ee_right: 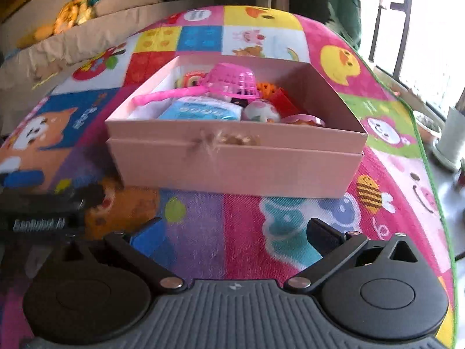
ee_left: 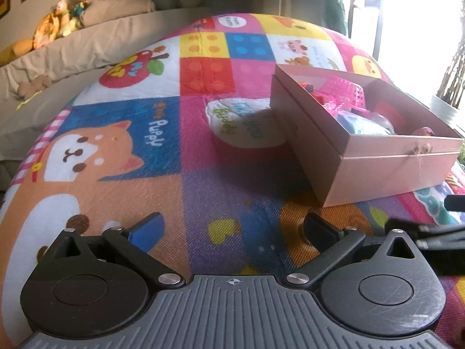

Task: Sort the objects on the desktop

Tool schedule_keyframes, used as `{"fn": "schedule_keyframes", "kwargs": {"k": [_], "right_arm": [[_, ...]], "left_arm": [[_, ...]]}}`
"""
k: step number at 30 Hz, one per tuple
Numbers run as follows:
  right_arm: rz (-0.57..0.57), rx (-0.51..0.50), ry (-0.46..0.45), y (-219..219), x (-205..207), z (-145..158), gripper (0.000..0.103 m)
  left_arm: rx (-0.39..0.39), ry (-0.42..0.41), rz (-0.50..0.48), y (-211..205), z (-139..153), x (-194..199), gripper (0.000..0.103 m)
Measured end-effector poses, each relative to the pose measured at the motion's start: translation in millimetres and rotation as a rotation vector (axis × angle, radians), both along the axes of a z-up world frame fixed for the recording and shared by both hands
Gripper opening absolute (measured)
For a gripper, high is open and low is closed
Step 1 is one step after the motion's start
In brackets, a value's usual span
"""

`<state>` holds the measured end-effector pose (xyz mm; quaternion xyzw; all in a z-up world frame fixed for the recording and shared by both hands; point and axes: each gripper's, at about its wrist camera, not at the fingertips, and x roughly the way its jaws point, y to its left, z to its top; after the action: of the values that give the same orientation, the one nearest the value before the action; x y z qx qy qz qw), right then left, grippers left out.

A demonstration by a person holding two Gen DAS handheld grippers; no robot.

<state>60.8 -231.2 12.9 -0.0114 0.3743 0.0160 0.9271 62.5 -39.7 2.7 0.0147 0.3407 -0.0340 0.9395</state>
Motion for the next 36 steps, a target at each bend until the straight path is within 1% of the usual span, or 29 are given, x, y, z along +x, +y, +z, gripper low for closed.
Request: {"fn": "schedule_keyframes", "kwargs": {"k": [7,10,13,36], "right_arm": [[-0.005,0.016,-0.014,-2,12,-6,0.103],[-0.006,0.019,-0.047,-3,6,-8,0.103],[-0.035,0.010,-0.072,-1,-3,-9,0.103],[-0.036,0.010,-0.073,-1,-4,-10,0.103]], "left_arm": [[0.000,0.001,0.000,-1,0,0,0.103],[0.000,0.000,0.001,0,0,0,0.103],[0.000,0.000,0.000,1,0,0,0.103],[-0.001,-0.001,0.000,1,0,0,0.103]]}}
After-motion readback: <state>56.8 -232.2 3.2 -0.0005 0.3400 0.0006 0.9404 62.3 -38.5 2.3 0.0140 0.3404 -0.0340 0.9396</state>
